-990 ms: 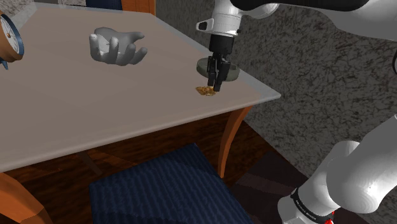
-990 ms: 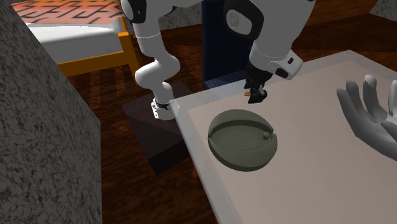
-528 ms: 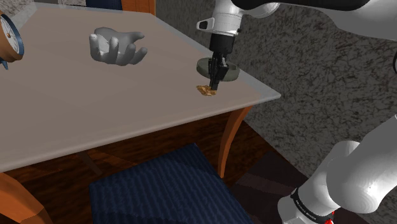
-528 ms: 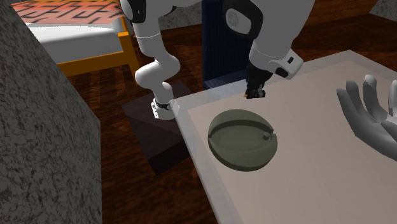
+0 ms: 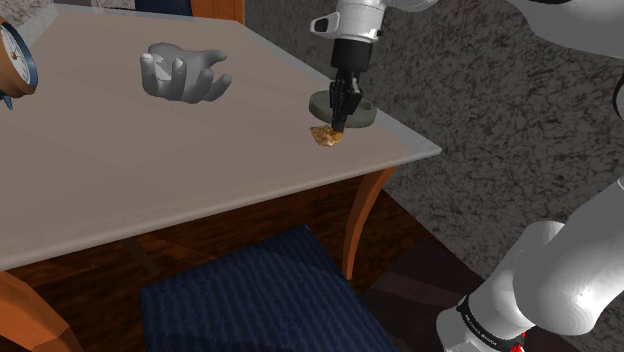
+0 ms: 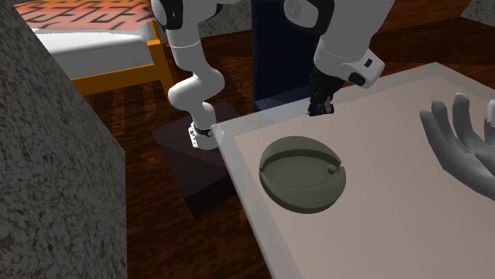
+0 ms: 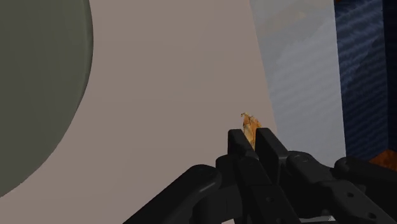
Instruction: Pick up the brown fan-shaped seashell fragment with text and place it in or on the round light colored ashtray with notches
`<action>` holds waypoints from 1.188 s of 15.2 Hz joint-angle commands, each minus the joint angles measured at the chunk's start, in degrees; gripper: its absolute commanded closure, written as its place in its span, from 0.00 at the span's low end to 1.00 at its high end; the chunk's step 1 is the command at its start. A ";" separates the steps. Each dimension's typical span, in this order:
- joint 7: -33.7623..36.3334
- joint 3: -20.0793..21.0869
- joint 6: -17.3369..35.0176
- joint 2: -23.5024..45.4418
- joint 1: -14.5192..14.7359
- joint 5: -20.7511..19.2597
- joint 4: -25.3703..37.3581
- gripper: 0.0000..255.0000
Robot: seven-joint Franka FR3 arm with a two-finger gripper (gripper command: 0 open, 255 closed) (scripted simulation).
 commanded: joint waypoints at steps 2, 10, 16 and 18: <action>0.47 -0.02 -2.36 0.70 0.00 0.00 3.08 1.00; 1.77 -0.07 -9.08 3.24 -0.02 0.07 12.45 1.00; -0.08 -1.37 -13.55 6.71 -1.30 -0.32 19.94 1.00; -2.56 -2.60 -14.91 8.92 -2.64 -0.71 23.06 1.00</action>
